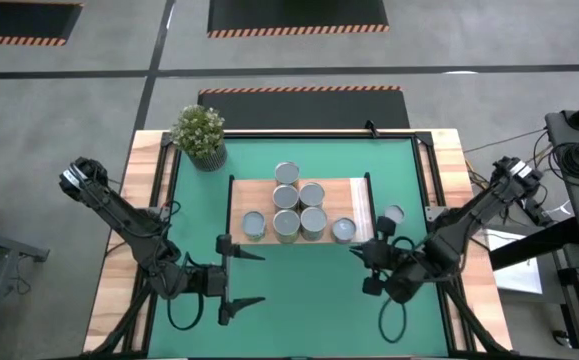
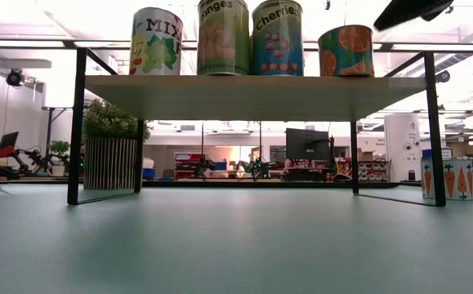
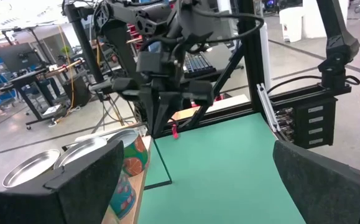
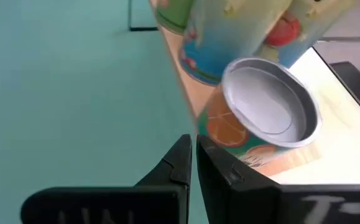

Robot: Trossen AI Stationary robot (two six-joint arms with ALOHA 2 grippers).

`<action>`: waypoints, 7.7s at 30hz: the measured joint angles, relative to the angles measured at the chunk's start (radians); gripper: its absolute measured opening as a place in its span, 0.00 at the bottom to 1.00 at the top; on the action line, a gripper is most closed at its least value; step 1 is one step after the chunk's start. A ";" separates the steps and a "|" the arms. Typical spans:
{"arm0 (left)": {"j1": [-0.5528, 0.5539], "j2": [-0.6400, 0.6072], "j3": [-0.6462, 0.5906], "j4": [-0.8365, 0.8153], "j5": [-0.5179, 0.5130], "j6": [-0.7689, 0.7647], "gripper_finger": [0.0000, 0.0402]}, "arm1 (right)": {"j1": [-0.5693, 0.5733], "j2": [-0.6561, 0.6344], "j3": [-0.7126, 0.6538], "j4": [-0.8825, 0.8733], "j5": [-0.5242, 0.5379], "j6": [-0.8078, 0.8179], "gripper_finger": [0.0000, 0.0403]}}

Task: Pick and place cans onto a shelf
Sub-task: Put the small canned of oranges on the shelf, then put the canned of carrots on the shelf

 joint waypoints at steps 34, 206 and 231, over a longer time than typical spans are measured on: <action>0.000 0.000 0.000 0.000 0.001 -0.002 0.98 | -0.188 -0.008 0.115 -0.002 -0.079 -0.247 0.03; 0.032 -0.008 0.190 -0.279 -0.296 0.049 0.98 | -0.943 -0.661 -0.510 -0.241 -0.723 0.227 0.10; 0.032 -0.008 0.190 -0.278 -0.296 0.038 0.98 | -0.943 -0.429 -0.460 -0.287 -0.695 0.192 0.91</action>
